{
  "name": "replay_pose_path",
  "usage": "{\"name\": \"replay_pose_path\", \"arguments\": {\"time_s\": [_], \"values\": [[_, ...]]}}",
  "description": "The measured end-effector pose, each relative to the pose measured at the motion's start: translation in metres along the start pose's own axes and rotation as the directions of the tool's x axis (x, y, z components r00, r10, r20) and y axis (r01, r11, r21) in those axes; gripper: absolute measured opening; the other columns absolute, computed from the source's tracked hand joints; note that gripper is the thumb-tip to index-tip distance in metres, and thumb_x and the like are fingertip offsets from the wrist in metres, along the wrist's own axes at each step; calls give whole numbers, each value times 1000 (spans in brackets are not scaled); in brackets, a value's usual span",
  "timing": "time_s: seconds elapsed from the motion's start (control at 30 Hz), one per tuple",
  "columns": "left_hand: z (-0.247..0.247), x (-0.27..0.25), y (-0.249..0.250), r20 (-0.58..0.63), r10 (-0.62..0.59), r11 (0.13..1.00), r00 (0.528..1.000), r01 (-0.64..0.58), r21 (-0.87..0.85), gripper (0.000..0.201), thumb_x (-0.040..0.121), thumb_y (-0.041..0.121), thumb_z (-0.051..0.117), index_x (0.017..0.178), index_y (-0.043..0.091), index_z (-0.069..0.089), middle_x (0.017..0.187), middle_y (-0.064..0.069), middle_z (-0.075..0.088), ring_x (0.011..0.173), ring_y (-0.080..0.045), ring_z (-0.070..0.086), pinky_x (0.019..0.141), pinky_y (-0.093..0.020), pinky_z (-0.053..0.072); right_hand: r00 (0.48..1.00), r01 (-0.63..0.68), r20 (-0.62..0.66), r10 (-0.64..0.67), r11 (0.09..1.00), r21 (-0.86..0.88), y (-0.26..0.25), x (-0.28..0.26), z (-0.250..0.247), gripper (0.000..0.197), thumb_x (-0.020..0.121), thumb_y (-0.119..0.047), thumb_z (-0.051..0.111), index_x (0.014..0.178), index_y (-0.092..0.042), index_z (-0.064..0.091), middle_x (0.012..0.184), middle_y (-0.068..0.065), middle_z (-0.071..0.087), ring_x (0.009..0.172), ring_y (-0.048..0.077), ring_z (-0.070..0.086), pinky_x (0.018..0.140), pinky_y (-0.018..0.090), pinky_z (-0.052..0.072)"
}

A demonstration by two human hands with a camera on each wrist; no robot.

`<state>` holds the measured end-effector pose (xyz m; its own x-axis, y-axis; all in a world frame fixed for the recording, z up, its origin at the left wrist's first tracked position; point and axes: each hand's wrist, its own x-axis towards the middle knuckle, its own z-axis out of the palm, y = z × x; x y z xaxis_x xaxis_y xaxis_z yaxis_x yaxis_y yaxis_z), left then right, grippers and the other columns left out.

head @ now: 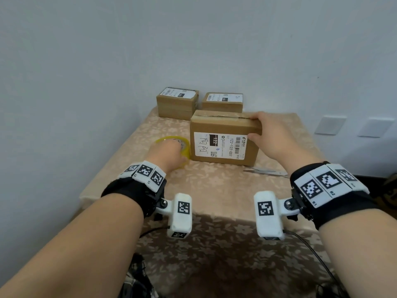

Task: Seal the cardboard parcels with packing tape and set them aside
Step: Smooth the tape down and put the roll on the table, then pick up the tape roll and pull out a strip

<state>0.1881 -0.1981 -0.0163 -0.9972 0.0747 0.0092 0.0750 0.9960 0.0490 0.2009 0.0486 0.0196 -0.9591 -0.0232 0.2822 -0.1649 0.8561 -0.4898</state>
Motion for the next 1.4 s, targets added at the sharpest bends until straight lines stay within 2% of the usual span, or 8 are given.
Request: {"name": "replay_pose_path", "arguments": {"time_s": [0.17,0.33,0.4,0.67,0.87,1.03,1.17,1.4], "values": [[-28,0,-4,-364,-156,882,918,-36,-469,24,94,28,53,78,11,50,72,-4,52,78,-27,51,63,-31,31,1000,0,20,-4,983,184,5,-6,-5,74,90,-2,60,151,-20,22,148,5,41,133,21,42,102,25,30],[-61,-2,13,-511,-286,520,810,-317,-793,16,93,28,59,81,18,57,73,7,58,67,-9,55,65,-25,45,998,46,42,-56,979,199,-3,-9,-10,73,92,-10,60,152,-21,20,150,3,38,137,18,35,99,18,24],[-71,-2,26,-491,-285,375,823,-376,-848,12,92,26,60,84,18,57,77,8,59,69,-3,56,63,-15,46,997,73,-19,-71,975,209,-11,-9,-13,68,94,-20,59,151,-22,23,152,-2,34,139,16,31,105,21,23],[-104,4,74,-249,-19,-174,968,-248,-953,18,94,15,56,106,2,55,101,-13,64,98,-28,63,83,-40,55,987,161,-100,-126,784,600,-77,8,-35,35,97,-39,50,125,-20,59,118,-7,64,109,6,57,95,25,44],[-174,-12,79,-240,115,-156,964,-222,-963,21,100,26,44,100,8,56,97,-5,64,89,-15,63,80,-28,55,984,179,-122,-132,694,697,-109,29,-85,19,97,-26,54,109,-14,63,101,5,68,90,17,63,81,32,50],[-216,-14,64,-344,-54,367,937,-302,-880,44,90,47,57,115,13,46,122,-5,46,106,-18,50,101,-41,45,990,128,-38,-135,761,635,-121,33,-120,22,98,-21,52,118,-12,57,115,5,64,106,21,58,87,30,43],[-248,-26,56,-400,-41,447,916,-341,-827,65,90,44,58,141,11,34,142,-7,32,127,-21,41,107,-34,35,987,126,10,-158,828,547,-133,21,-150,21,99,-17,50,119,-13,57,109,5,60,100,18,52,80,27,39],[-289,-47,51,-459,37,378,887,-438,-816,23,90,21,63,99,0,64,99,-14,63,86,-19,58,75,-26,53,976,172,38,-213,869,464,-157,8,-188,17,98,-16,52,112,-18,60,108,4,61,103,18,52,92,30,36]]}}
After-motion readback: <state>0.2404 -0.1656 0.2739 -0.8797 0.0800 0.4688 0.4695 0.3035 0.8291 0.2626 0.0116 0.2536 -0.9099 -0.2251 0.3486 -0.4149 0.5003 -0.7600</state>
